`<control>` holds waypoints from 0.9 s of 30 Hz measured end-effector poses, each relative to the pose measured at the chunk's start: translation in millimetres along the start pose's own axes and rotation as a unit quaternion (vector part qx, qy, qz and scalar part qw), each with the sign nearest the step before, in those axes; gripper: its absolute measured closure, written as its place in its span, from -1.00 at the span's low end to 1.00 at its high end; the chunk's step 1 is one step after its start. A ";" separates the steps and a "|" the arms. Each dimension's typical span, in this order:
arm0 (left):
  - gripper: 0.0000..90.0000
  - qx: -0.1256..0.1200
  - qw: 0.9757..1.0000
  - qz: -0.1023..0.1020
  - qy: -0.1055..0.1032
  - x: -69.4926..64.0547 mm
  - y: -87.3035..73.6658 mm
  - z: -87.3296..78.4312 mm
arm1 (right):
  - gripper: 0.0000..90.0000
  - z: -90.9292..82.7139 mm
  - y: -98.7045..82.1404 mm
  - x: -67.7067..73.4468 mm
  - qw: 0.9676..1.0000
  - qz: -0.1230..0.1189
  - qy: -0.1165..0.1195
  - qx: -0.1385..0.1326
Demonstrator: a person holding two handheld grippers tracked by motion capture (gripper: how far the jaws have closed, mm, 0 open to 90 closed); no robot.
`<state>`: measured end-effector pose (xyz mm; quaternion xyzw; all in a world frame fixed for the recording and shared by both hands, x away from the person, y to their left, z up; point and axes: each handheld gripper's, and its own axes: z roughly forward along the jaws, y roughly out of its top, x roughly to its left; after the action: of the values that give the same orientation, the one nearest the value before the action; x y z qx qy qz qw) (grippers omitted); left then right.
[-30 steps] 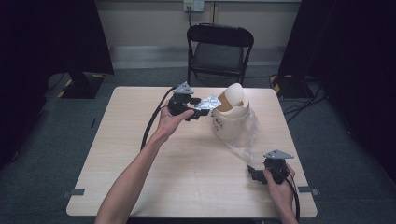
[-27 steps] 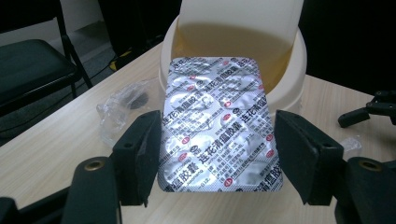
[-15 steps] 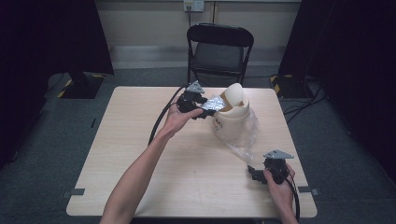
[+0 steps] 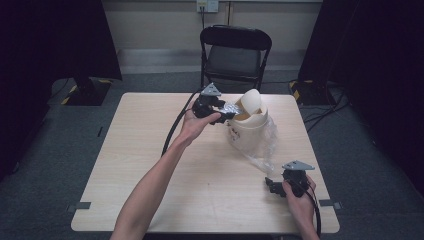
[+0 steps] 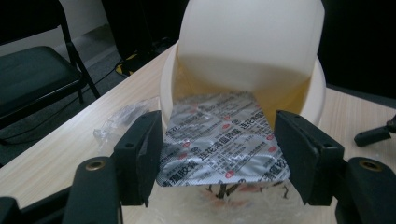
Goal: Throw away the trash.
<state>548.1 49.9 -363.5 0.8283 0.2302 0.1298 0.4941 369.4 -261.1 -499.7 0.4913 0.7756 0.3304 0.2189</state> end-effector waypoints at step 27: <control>-0.48 0.017 1.000 -0.009 0.000 0.0 9.9 35.2 | -0.79 0.2 0.1 -0.4 1.000 0.000 0.003 0.000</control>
<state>566.1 19.2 -371.7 0.8343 0.2398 0.1212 0.4814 369.7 -261.4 -499.7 0.4903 0.7764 0.3314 0.2167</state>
